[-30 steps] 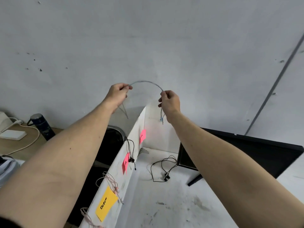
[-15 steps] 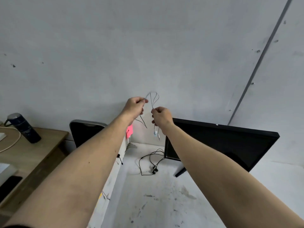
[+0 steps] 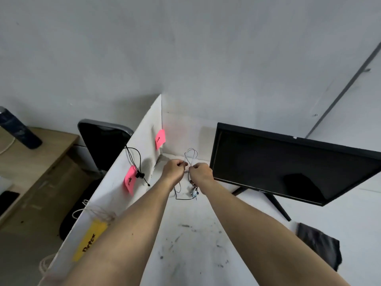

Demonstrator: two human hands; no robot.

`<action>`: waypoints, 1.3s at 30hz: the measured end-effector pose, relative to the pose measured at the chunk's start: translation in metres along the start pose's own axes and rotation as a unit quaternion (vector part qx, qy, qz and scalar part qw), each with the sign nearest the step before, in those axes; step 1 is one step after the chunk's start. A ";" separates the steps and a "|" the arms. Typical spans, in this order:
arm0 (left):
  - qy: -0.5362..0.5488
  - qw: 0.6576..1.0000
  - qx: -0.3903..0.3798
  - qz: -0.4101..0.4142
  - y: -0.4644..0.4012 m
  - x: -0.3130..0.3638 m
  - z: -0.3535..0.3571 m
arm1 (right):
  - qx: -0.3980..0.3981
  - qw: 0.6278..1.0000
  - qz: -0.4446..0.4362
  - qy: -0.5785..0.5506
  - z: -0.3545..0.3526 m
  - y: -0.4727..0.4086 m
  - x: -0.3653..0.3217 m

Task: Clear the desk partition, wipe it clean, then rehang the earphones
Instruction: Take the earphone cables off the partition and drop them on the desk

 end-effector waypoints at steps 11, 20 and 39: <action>-0.089 0.995 -0.003 -0.047 -0.035 -0.048 0.044 | 0.038 0.997 0.061 0.016 0.015 -0.061 0.069; -0.198 0.978 -0.046 -0.038 -0.033 -0.038 0.045 | 0.018 0.994 0.105 0.036 0.016 -0.054 0.070; -0.113 0.991 0.067 0.027 0.048 0.092 -0.117 | -0.073 0.995 -0.059 0.034 0.038 0.056 -0.083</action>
Point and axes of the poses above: each hand's wrist, its own y-axis away from the middle knuckle, its own z-axis out of the palm, x = y × z, the point moved 9 cm from there along -y, towards the middle knuckle, and after that the axes turned 14 degrees about -y, right-handed, at the moved point
